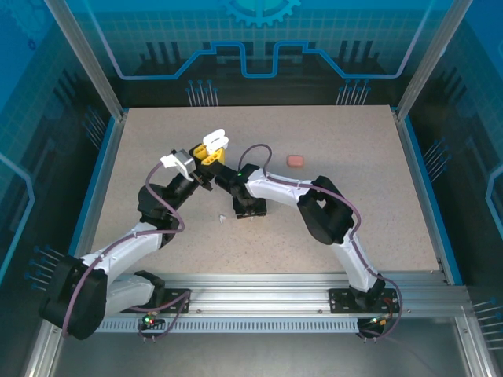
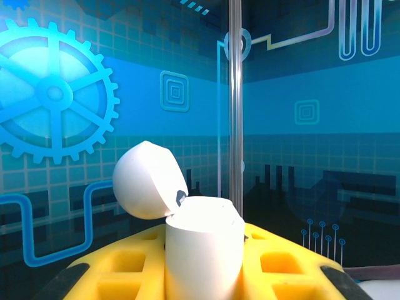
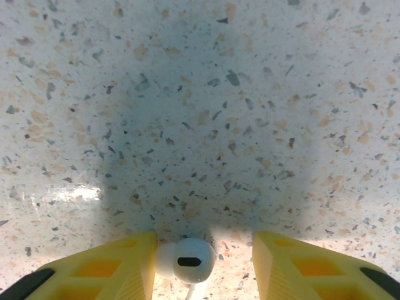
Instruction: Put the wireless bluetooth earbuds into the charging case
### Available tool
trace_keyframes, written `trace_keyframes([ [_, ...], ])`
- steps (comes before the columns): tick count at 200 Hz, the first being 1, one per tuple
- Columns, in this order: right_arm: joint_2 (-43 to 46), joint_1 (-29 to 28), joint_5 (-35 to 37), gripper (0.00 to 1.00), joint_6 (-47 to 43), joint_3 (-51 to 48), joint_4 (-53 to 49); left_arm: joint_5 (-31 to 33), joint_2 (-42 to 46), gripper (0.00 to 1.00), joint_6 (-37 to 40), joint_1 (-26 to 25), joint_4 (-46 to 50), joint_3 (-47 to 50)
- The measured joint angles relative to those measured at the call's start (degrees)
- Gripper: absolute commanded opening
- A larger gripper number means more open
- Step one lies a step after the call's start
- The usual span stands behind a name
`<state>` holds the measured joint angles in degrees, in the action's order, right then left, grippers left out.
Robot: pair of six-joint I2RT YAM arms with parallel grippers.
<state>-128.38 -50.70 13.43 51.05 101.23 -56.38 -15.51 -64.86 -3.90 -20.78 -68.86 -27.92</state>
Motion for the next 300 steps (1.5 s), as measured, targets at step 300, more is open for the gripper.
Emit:
trace_keyframes([
  [300,35.6,3.0,19.8,0.26,-14.4,-11.6,8.3,-6.1,1.0,0.00,0.1,0.0,0.2,-1.6],
])
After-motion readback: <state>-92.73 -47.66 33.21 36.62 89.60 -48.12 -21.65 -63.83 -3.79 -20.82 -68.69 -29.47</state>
